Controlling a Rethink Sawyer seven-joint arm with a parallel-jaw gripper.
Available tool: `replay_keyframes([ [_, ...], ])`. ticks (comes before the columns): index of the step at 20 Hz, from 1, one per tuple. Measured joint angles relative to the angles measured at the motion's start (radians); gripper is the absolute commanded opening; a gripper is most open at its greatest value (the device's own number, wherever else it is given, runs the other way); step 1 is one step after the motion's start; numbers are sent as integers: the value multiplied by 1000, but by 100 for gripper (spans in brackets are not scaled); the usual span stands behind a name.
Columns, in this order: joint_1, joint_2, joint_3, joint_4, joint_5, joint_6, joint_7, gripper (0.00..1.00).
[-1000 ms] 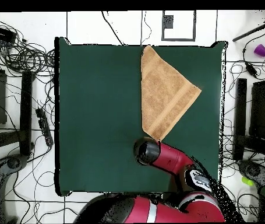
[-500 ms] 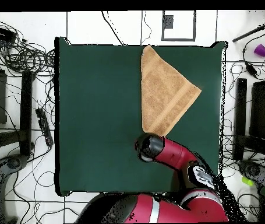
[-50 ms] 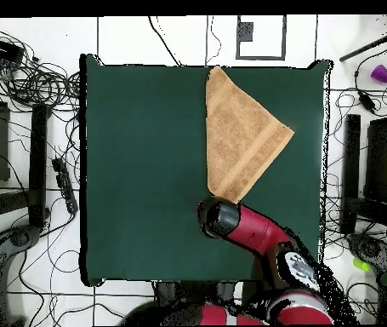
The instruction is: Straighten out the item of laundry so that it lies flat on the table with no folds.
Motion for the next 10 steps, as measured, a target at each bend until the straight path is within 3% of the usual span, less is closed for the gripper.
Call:
replay_keyframes([
  [4, -15, -110, 23, 95, 46, -68, 1, 100],
  [10, 2, -211, 26, 161, 87, -73, 1, 100],
])
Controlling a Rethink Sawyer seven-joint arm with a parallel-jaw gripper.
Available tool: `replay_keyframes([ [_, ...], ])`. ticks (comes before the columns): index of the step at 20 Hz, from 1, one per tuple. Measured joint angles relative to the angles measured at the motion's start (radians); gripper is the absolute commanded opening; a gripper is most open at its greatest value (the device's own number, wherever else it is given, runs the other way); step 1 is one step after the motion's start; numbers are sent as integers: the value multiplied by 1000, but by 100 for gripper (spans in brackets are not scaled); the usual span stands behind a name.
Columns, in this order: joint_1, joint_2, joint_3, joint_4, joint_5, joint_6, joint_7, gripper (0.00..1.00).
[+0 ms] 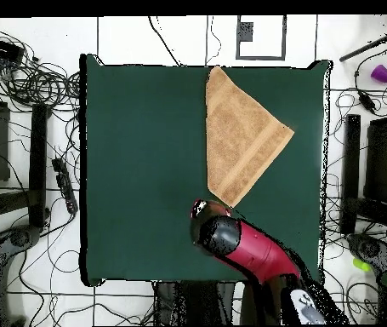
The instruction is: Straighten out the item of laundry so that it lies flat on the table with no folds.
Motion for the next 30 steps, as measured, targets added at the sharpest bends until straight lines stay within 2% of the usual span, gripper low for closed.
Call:
replay_keyframes([
  [8, 19, -88, 1, 27, 49, 20, 0, 100],
  [15, 38, -79, -22, -13, 55, 100, 0, 100],
  [20, 43, 23, -51, -109, 56, 102, 0, 100],
  [24, 48, 177, -84, -236, 62, 102, 0, 100],
  [26, 49, 209, -91, -261, 64, 102, 0, 100],
  [27, 50, 263, -102, -307, 67, 106, 0, 100],
  [30, 51, 344, -119, -384, 75, 139, 0, 100],
])
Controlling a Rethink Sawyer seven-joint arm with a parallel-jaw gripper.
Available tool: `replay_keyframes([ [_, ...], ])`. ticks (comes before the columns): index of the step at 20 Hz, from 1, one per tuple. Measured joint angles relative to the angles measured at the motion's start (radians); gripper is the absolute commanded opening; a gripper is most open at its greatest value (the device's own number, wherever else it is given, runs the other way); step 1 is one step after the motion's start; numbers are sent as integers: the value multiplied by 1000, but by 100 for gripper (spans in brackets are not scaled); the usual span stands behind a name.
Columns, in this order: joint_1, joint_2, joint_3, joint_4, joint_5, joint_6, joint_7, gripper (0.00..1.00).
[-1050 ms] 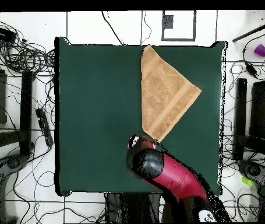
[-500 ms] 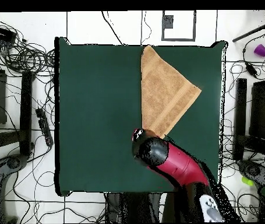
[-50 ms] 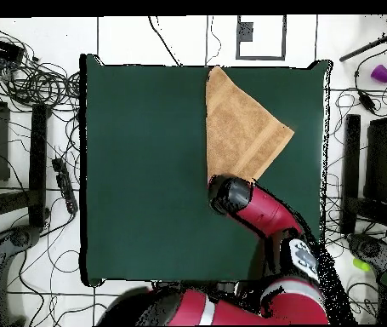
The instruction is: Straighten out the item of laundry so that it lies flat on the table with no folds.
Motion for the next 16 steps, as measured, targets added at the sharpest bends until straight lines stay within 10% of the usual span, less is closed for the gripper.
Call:
replay_keyframes([
  [16, 102, 129, -146, -207, 93, 276, 99, 100],
])
